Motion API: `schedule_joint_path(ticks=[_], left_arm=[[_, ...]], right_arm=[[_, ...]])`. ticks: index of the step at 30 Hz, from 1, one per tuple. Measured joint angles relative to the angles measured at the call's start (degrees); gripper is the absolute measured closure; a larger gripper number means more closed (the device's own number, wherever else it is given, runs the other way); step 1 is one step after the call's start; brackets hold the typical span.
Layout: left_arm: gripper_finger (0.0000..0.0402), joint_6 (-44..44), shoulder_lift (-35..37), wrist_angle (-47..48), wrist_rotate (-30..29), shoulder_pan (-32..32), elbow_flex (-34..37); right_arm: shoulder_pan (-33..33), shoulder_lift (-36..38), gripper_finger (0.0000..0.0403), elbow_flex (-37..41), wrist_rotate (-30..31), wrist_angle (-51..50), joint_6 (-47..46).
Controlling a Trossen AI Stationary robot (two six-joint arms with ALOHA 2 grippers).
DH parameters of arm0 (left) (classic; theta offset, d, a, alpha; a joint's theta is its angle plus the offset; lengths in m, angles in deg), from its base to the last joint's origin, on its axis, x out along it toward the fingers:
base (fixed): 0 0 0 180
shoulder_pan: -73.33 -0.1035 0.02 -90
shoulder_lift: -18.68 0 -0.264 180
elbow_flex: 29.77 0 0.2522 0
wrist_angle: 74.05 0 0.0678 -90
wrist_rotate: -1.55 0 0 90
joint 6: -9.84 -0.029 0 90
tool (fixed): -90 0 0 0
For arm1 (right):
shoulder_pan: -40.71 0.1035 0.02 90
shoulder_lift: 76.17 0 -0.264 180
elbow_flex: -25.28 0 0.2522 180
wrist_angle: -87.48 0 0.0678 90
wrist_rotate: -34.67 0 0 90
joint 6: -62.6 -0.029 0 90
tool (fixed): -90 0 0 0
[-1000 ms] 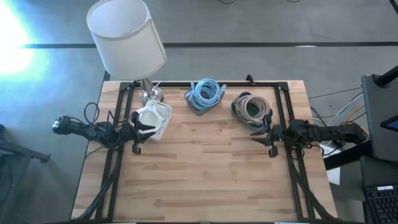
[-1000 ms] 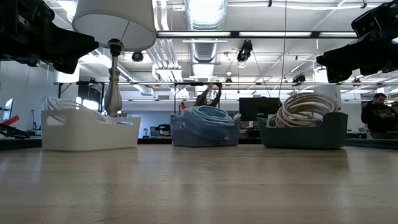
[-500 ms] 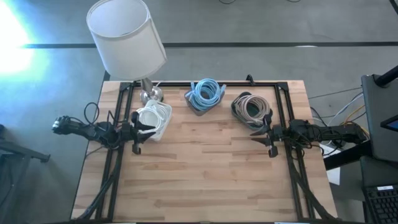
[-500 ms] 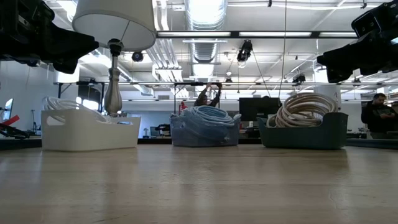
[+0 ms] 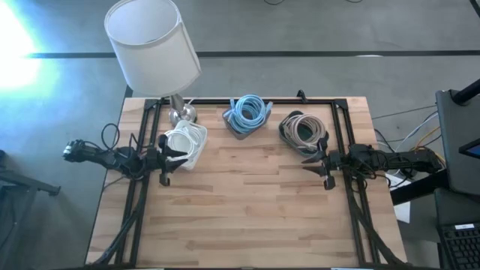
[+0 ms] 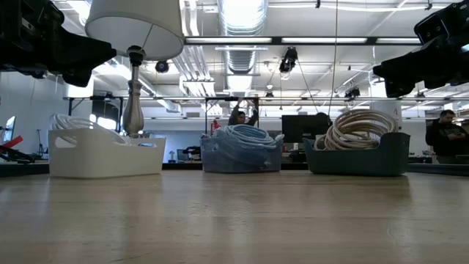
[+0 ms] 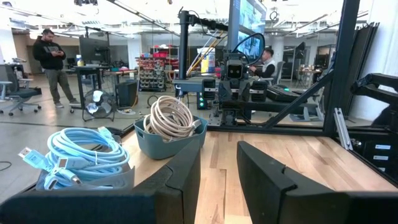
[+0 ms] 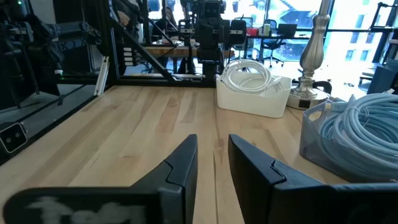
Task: Sort HDMI cables
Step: Return to Home Position
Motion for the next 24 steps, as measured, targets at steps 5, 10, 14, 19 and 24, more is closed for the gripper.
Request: schedule_joint_path(ticks=[5, 10, 14, 19, 24], left_arm=[[0.0291, 0.0, 0.0, 0.0, 0.0, 0.0, 0.0], [0.0291, 0.0, 0.0, 0.0, 0.0, 0.0, 0.0], [0.0291, 0.0, 0.0, 0.0, 0.0, 0.0, 0.0], [0.0291, 0.0, 0.0, 0.0, 0.0, 0.0, 0.0], [0.0291, 0.0, 0.0, 0.0, 0.0, 0.0, 0.0]], right_arm=[[0.0, 0.0, 0.0312, 0.0, 0.0, 0.0, 0.0], [0.0, 0.0, 0.0320, 0.0, 0.0, 0.0, 0.0], [0.0, 0.0, 0.0328, 0.0, 0.0, 0.0, 0.0], [0.0, 0.0, 0.0335, 0.0, 0.0, 0.0, 0.0], [0.0, 0.0, 0.0329, 0.0, 0.0, 0.0, 0.0]])
